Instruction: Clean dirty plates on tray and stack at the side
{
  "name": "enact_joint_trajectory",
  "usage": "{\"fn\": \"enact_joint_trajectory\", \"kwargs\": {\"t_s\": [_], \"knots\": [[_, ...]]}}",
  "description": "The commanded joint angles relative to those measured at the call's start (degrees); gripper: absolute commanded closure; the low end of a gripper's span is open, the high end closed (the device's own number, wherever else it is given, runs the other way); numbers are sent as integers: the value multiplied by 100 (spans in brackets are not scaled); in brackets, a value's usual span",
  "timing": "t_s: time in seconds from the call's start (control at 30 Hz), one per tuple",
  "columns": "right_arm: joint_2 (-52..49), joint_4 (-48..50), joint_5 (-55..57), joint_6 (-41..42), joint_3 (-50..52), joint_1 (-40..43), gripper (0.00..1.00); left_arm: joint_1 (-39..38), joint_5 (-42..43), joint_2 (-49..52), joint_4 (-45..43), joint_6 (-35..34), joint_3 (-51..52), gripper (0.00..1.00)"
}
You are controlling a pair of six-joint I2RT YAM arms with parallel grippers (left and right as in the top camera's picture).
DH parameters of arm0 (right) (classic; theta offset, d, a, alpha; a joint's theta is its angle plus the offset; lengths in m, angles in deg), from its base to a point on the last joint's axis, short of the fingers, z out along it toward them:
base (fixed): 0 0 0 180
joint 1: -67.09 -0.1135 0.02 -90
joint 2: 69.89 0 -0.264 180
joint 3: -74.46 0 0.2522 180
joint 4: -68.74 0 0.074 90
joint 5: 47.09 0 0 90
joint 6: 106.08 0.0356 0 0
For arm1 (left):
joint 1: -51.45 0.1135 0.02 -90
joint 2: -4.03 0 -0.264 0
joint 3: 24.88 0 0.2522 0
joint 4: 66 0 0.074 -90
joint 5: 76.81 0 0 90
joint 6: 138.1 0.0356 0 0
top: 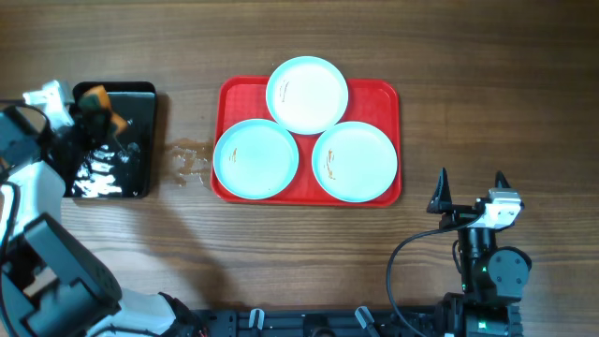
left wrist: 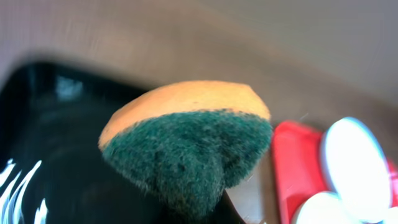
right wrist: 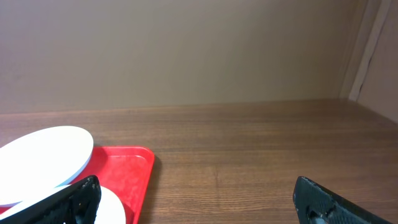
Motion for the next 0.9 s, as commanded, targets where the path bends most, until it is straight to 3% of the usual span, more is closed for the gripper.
{"fn": "enact_joint_trajectory", "kwargs": {"t_s": [0.0,0.07,0.17,0.23,0.4,0.57,0.6,0.73,0.87], "knots": [[46,17,0,52,7,31,0,70,796,-1064,-389,-437,-350,96],[46,17,0,52,7,31,0,57,164,-1349,-251,-437,-350,96],[46,17,0,55,7,28,0,-22,-1696,-1279,568,-374,-330,96],[46,17,0,52,7,28,0,-76,-2267,-990,925,-44,-201,96],[46,17,0,55,7,28,0,-85,-1895,-149,1182,190,-83,96],[46,17,0,52,7,28,0,-72,275,-529,374,22,-302,96],[46,17,4,50,7,31,0,-70,378,-647,238,-133,-380,96],[46,17,0,52,7,28,0,-70,199,-1290,-332,-439,-540,96],[46,72,-463,413,7,28,0,-74,-1388,-1342,302,-433,-533,96]]}}
